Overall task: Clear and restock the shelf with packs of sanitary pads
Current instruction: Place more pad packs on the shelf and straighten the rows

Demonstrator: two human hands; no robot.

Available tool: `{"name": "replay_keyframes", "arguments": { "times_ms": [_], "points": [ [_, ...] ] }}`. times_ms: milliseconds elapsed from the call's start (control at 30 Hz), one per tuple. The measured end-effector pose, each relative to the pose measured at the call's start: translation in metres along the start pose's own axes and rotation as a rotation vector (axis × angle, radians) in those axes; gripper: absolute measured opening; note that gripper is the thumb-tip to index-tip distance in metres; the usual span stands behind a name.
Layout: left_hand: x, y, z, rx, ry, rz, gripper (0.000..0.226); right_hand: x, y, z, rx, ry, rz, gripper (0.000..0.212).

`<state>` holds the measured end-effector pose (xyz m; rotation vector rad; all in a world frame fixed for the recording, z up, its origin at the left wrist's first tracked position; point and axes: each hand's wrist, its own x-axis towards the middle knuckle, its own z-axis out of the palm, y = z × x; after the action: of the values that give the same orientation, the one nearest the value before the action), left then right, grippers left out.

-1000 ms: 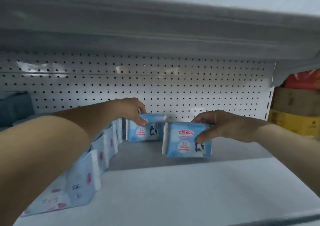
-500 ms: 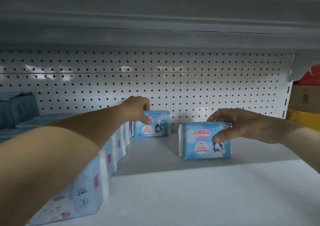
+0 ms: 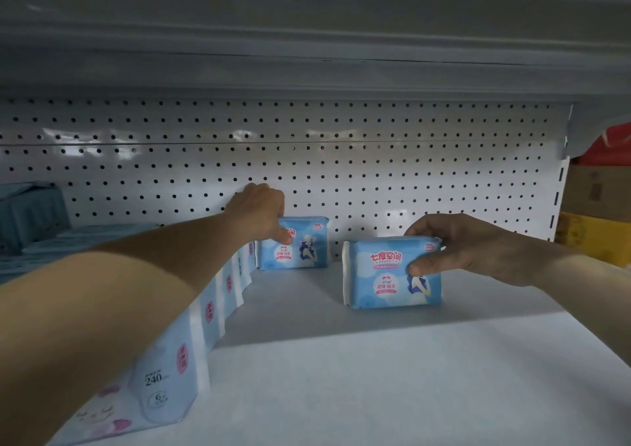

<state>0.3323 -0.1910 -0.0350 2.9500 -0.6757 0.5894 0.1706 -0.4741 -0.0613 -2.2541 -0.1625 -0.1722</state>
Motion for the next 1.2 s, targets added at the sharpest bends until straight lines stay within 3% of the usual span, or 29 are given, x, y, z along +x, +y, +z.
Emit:
{"name": "replay_keyframes", "arguments": {
  "times_ms": [333,500,800,1200],
  "points": [
    [0.001,0.001,-0.040,-0.102,-0.187,-0.068,0.073,0.022,-0.011,0.023,0.000,0.009,-0.006,0.037],
    [-0.004,-0.007,-0.081,-0.182,-0.150,-0.098,0.070,0.056,-0.029,0.056,-0.044,0.018,-0.058,0.041],
    [-0.042,-0.036,-0.090,-0.276,-0.091,-0.141,0.069,0.107,-0.050,0.096,-0.332,0.133,-0.098,0.048],
    [-0.072,-0.031,-0.074,-0.263,-0.100,-0.144,0.069,0.092,-0.061,0.108,-0.533,0.280,-0.103,0.064]
  ]
}}
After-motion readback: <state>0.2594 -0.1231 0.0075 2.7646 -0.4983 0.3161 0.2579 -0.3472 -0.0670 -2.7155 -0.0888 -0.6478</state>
